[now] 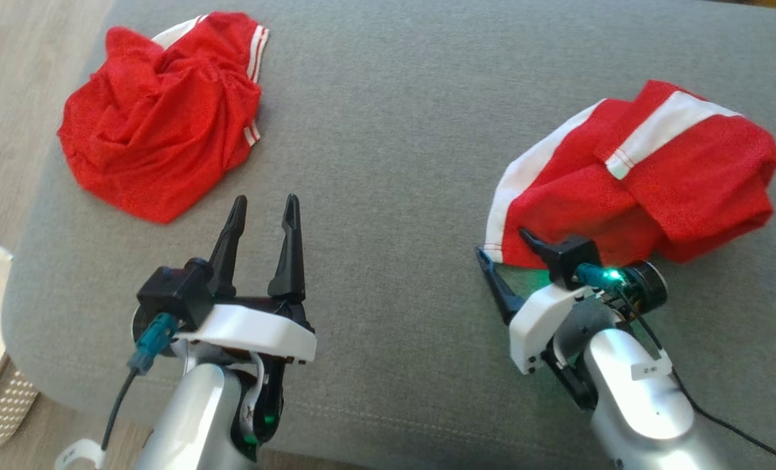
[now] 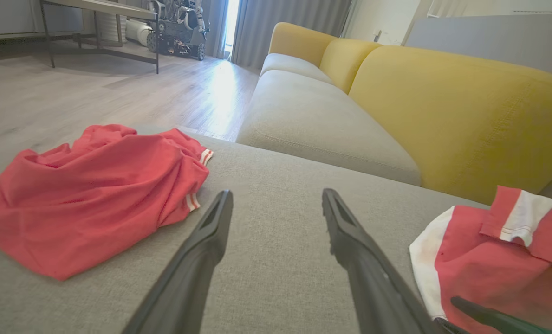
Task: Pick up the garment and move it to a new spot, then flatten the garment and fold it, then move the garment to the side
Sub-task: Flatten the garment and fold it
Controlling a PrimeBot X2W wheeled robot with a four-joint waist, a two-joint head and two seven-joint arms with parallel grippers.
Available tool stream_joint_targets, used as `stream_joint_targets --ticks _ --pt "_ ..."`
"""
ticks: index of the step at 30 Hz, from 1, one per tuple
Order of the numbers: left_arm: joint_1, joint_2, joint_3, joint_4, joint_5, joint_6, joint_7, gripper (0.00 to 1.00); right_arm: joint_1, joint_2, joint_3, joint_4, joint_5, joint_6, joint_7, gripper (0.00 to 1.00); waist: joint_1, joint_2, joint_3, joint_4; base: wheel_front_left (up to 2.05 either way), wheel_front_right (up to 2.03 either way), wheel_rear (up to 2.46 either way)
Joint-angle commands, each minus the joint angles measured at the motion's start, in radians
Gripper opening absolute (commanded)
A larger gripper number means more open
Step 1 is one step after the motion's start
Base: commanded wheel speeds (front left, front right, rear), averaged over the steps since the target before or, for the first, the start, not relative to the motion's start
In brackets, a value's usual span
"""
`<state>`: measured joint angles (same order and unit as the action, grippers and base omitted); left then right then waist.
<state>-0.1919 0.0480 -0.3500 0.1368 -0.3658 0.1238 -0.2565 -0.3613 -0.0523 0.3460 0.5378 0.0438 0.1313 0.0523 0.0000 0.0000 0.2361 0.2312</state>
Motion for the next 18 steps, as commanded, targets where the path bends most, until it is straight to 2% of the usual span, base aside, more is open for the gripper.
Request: stream_joint_targets --ticks 1,7,8,9,10,18 --pt "-0.047 0.002 0.022 -0.036 -0.009 0.005 -0.005 1.00 -0.026 0.002 0.013 -0.021 -0.014 -0.001 -0.001 1.00 0.0000 0.0000 0.006 0.010 0.00 0.00 0.00" --pt "-0.052 0.002 0.019 -0.037 -0.016 0.009 -0.005 1.00 -0.038 0.002 -0.002 0.043 -0.036 -0.001 0.021 1.00 0.0000 0.0000 0.011 0.027 0.00 0.00 0.00" --pt "-0.052 0.002 0.019 -0.037 -0.016 0.009 -0.005 1.00 -0.039 0.002 -0.001 0.052 -0.033 -0.001 0.025 0.87 0.0000 0.0000 0.011 0.029 0.00 0.00 0.00" --pt "-0.052 0.002 0.019 -0.037 -0.016 0.009 -0.005 1.00 -0.040 0.002 0.003 0.062 -0.025 -0.001 0.029 0.42 0.0000 0.0000 0.011 0.029 0.00 0.00 0.00" --pt "-0.053 0.002 0.019 -0.036 -0.016 0.009 -0.005 1.00 -0.042 0.002 0.011 0.070 -0.020 -0.001 0.032 0.00 0.0000 0.0000 0.011 0.030 0.00 0.00 0.00" --pt "-0.048 0.002 0.020 -0.030 -0.014 0.013 -0.005 1.00 -0.053 0.002 0.032 0.089 -0.007 -0.001 0.006 0.00 0.0000 0.0000 -0.009 0.019 0.00 0.00 0.00"
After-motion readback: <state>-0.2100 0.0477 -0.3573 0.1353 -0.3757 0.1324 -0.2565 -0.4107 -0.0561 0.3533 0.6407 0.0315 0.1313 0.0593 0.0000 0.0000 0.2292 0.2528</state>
